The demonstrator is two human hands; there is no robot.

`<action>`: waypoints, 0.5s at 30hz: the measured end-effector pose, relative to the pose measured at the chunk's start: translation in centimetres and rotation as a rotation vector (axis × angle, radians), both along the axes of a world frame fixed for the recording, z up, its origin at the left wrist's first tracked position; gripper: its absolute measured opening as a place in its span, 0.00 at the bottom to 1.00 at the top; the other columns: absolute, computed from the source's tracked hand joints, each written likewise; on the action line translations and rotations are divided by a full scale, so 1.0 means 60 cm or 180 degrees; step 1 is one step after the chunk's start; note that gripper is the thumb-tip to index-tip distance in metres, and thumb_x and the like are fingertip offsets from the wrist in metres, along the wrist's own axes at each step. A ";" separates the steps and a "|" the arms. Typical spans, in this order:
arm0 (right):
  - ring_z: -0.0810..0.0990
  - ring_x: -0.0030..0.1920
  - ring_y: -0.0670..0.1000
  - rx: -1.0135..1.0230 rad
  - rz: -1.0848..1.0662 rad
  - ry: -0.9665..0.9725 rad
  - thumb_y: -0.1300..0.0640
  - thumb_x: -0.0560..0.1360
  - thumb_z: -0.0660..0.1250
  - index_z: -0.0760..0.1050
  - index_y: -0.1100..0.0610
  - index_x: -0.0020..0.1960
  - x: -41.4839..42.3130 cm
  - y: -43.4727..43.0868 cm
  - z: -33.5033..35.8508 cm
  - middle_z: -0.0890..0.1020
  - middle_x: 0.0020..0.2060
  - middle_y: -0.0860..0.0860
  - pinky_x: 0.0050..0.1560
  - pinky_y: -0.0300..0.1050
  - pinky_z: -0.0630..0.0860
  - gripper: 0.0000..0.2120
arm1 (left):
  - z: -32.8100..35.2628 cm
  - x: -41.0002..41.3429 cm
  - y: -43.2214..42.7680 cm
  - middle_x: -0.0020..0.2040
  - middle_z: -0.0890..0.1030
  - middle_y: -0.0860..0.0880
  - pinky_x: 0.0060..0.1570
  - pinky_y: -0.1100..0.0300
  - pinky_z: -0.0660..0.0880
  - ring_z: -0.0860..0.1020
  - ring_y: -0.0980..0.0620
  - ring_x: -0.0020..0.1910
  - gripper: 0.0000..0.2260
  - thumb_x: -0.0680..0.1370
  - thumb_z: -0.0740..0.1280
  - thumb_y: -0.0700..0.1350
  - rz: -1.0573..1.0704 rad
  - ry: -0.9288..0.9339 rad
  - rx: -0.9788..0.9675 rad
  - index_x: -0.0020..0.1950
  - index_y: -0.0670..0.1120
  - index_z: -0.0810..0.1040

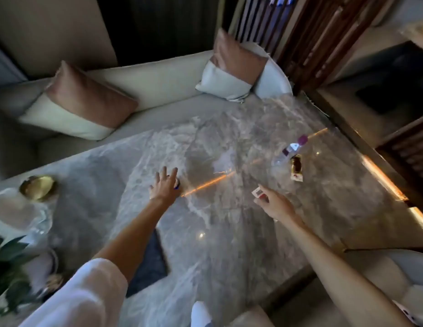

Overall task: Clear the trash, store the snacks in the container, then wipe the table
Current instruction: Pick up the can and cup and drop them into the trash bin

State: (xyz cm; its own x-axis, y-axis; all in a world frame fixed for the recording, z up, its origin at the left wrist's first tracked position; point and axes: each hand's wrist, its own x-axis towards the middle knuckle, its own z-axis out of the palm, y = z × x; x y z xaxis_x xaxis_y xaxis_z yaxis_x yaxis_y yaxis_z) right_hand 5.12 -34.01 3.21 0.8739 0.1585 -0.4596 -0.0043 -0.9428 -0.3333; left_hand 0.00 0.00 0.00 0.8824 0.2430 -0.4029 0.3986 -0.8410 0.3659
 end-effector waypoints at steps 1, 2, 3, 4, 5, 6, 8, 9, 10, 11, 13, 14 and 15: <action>0.74 0.68 0.55 -0.0032 -0.0142 -0.0161 0.47 0.77 0.65 0.67 0.49 0.73 0.014 -0.021 0.000 0.75 0.69 0.52 0.64 0.49 0.71 0.25 | -0.005 0.010 -0.007 0.80 0.49 0.44 0.68 0.35 0.65 0.52 0.39 0.77 0.35 0.76 0.70 0.49 0.0001 0.0153 -0.0060 0.78 0.53 0.55; 0.76 0.65 0.56 -0.0130 -0.0296 -0.0326 0.47 0.77 0.65 0.71 0.49 0.70 0.029 -0.042 0.000 0.78 0.66 0.53 0.60 0.50 0.73 0.22 | -0.010 0.018 -0.014 0.80 0.48 0.43 0.70 0.36 0.62 0.50 0.37 0.78 0.34 0.76 0.69 0.49 0.0029 0.0277 -0.0062 0.78 0.53 0.56; 0.78 0.62 0.57 -0.0215 -0.0387 -0.0531 0.48 0.76 0.65 0.74 0.49 0.66 0.045 -0.064 -0.008 0.81 0.62 0.53 0.57 0.50 0.75 0.19 | -0.020 0.024 -0.020 0.80 0.48 0.42 0.72 0.39 0.60 0.51 0.36 0.77 0.32 0.77 0.68 0.49 0.0034 0.0376 -0.0024 0.78 0.51 0.57; 0.78 0.60 0.58 -0.0341 -0.0377 -0.0674 0.49 0.76 0.65 0.76 0.49 0.64 0.059 -0.084 -0.009 0.82 0.59 0.53 0.55 0.50 0.76 0.17 | -0.030 0.028 -0.026 0.79 0.50 0.41 0.74 0.43 0.58 0.52 0.35 0.76 0.30 0.78 0.67 0.49 0.0072 0.0440 0.0034 0.77 0.50 0.60; 0.78 0.59 0.58 -0.0438 -0.0246 -0.0813 0.48 0.75 0.65 0.75 0.47 0.64 0.077 -0.103 -0.018 0.81 0.57 0.53 0.54 0.50 0.76 0.17 | -0.037 0.033 -0.035 0.78 0.53 0.40 0.74 0.48 0.58 0.56 0.35 0.74 0.27 0.78 0.66 0.48 0.0139 0.0433 0.0088 0.76 0.49 0.63; 0.77 0.60 0.58 -0.0525 -0.0066 -0.0826 0.47 0.74 0.66 0.73 0.46 0.66 0.094 -0.119 -0.026 0.80 0.58 0.53 0.55 0.50 0.76 0.20 | -0.043 0.036 -0.044 0.76 0.57 0.39 0.72 0.50 0.60 0.59 0.35 0.72 0.25 0.78 0.66 0.47 0.0269 0.0387 0.0088 0.75 0.48 0.66; 0.71 0.67 0.58 -0.0651 0.0267 -0.0608 0.45 0.73 0.67 0.64 0.45 0.73 0.129 -0.146 -0.046 0.72 0.67 0.53 0.63 0.51 0.72 0.29 | -0.051 0.042 -0.066 0.72 0.62 0.39 0.66 0.48 0.66 0.63 0.35 0.68 0.22 0.78 0.67 0.44 0.0530 0.0292 0.0057 0.72 0.46 0.70; 0.67 0.70 0.59 -0.0669 0.0385 -0.0417 0.44 0.73 0.68 0.59 0.45 0.76 0.144 -0.156 -0.059 0.67 0.72 0.53 0.66 0.52 0.70 0.34 | -0.053 0.042 -0.078 0.71 0.63 0.39 0.65 0.47 0.67 0.64 0.34 0.66 0.21 0.78 0.67 0.43 0.0591 0.0300 0.0094 0.71 0.46 0.71; 0.64 0.73 0.59 -0.0645 0.0482 -0.0200 0.44 0.72 0.69 0.55 0.46 0.78 0.156 -0.163 -0.069 0.61 0.76 0.53 0.69 0.54 0.68 0.38 | -0.055 0.043 -0.092 0.70 0.64 0.38 0.65 0.46 0.66 0.65 0.34 0.65 0.21 0.78 0.67 0.43 0.0603 0.0307 0.0162 0.70 0.46 0.71; 0.61 0.75 0.59 -0.0590 0.0564 -0.0016 0.44 0.72 0.70 0.52 0.46 0.78 0.166 -0.168 -0.080 0.57 0.78 0.53 0.70 0.56 0.67 0.41 | -0.055 0.044 -0.108 0.70 0.65 0.38 0.65 0.46 0.65 0.66 0.34 0.65 0.20 0.78 0.66 0.43 0.0568 0.0306 0.0238 0.70 0.46 0.71; 0.56 0.77 0.60 -0.0519 0.0710 0.0231 0.46 0.72 0.71 0.49 0.44 0.79 0.176 -0.175 -0.097 0.52 0.79 0.53 0.71 0.59 0.66 0.43 | -0.053 0.046 -0.145 0.71 0.64 0.39 0.65 0.45 0.67 0.66 0.34 0.65 0.20 0.78 0.65 0.41 0.0491 0.0350 0.0312 0.71 0.47 0.70; 0.56 0.78 0.59 -0.0491 0.0768 0.0275 0.47 0.73 0.71 0.49 0.44 0.79 0.180 -0.179 -0.104 0.51 0.79 0.53 0.71 0.59 0.66 0.42 | -0.053 0.046 -0.164 0.71 0.63 0.40 0.64 0.45 0.69 0.66 0.34 0.65 0.21 0.78 0.64 0.41 0.0467 0.0384 0.0320 0.71 0.48 0.70; 0.57 0.77 0.58 -0.0451 0.0807 0.0282 0.48 0.73 0.70 0.50 0.45 0.79 0.184 -0.183 -0.110 0.52 0.79 0.53 0.70 0.59 0.68 0.41 | -0.052 0.044 -0.182 0.71 0.63 0.41 0.63 0.44 0.70 0.65 0.35 0.65 0.21 0.78 0.64 0.40 0.0448 0.0398 0.0330 0.71 0.49 0.69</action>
State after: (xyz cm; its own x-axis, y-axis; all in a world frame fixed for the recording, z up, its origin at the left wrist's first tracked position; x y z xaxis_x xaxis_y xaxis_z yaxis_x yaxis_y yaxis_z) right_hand 16.17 -44.98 -3.36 0.7701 0.2953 -0.5655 0.2138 -0.9546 -0.2073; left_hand 2.66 -10.91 -3.13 0.7816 0.4061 -0.4734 0.5516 -0.8044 0.2207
